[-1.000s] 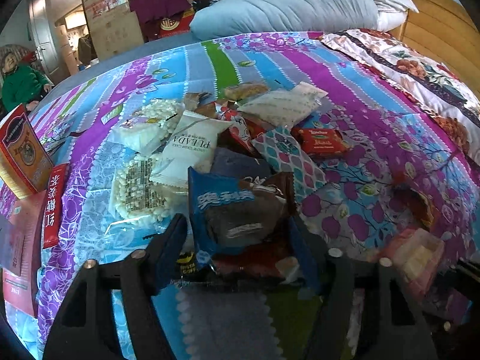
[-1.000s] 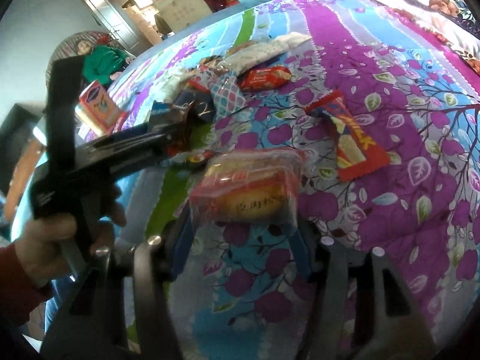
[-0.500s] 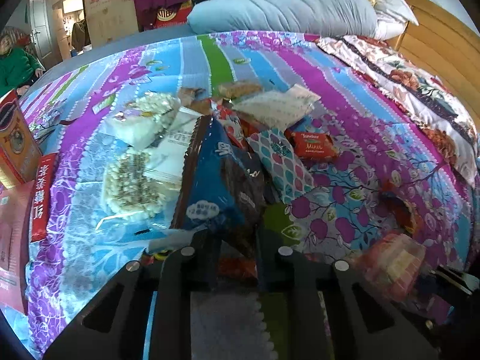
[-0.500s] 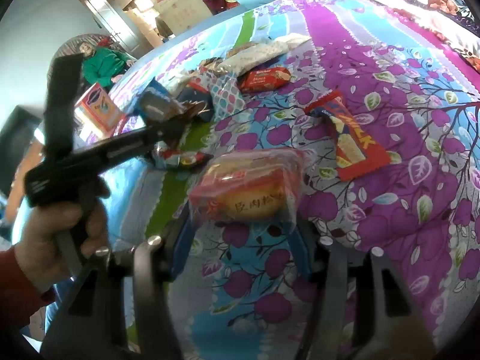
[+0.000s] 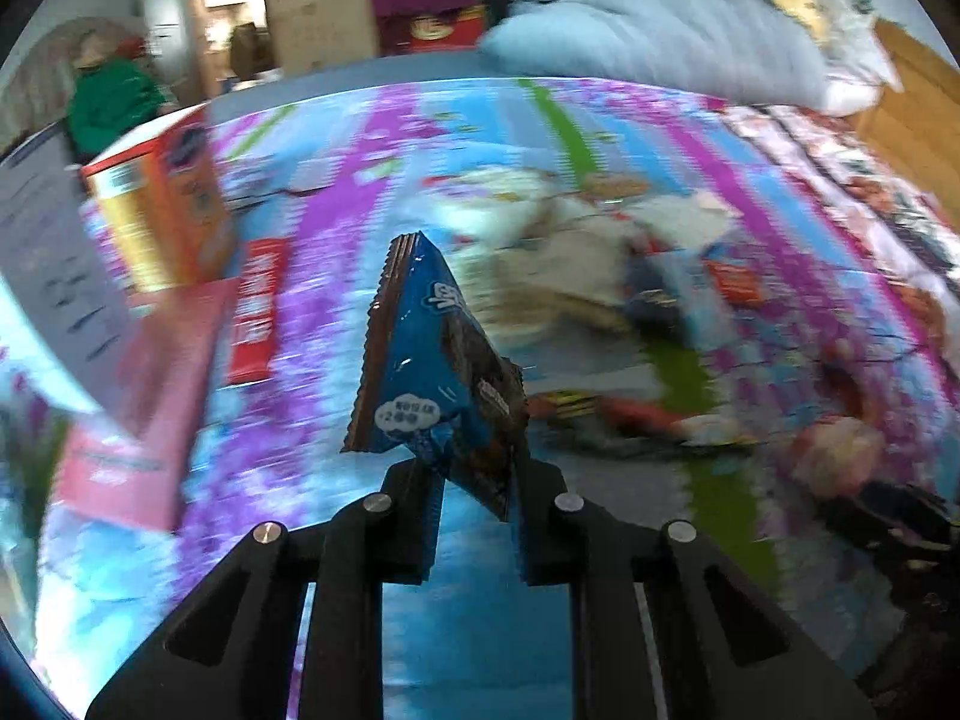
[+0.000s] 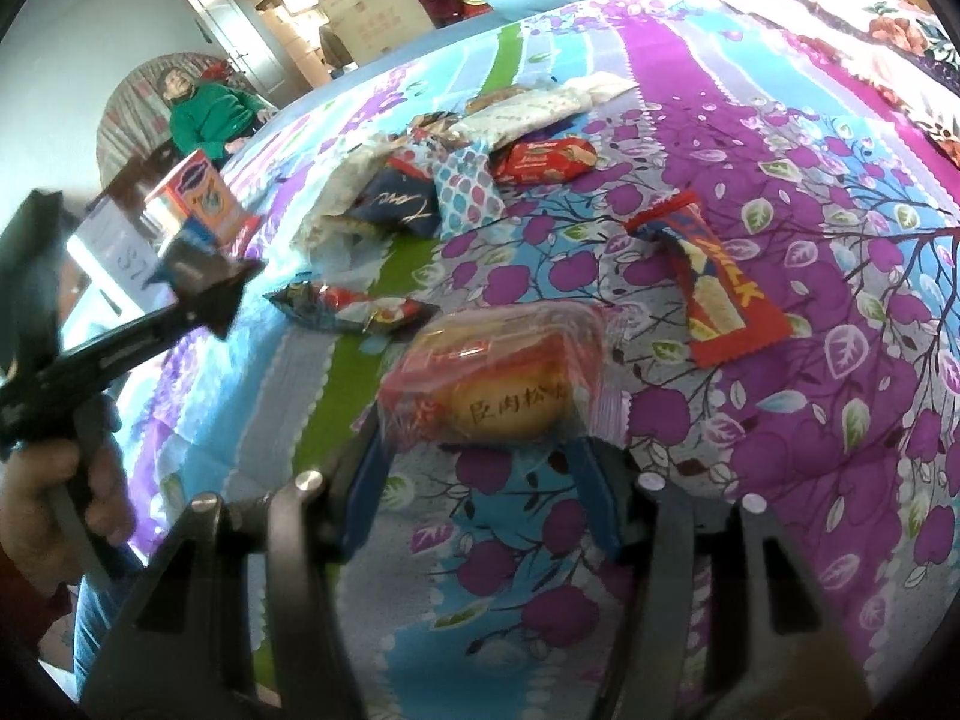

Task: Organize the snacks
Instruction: 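Grasp the blue chocolate packet with the left tool and lift it, then grasp the bread bun packet with the right tool while the left tool holds the blue packet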

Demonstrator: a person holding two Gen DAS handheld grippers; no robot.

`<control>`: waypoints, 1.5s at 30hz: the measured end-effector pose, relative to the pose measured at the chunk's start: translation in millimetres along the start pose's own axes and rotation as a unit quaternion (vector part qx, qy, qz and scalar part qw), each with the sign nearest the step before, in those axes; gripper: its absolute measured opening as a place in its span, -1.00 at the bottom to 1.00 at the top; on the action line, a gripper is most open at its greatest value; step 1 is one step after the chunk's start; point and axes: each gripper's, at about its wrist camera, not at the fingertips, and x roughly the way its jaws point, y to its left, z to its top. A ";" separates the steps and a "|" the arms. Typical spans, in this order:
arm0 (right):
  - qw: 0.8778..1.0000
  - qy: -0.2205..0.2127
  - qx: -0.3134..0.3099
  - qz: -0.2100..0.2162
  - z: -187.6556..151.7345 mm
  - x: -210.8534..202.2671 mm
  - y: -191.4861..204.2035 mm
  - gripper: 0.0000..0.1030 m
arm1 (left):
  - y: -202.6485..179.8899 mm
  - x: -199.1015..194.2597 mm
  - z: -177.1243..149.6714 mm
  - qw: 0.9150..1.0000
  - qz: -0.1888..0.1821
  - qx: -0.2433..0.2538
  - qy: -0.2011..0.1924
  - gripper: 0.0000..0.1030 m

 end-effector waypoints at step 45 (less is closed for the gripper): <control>0.999 -0.031 -0.035 -0.005 9.3 -19.2 22.2 0.07 | 59.7 -86.3 -5.9 0.995 -0.037 -0.040 -0.083 -0.65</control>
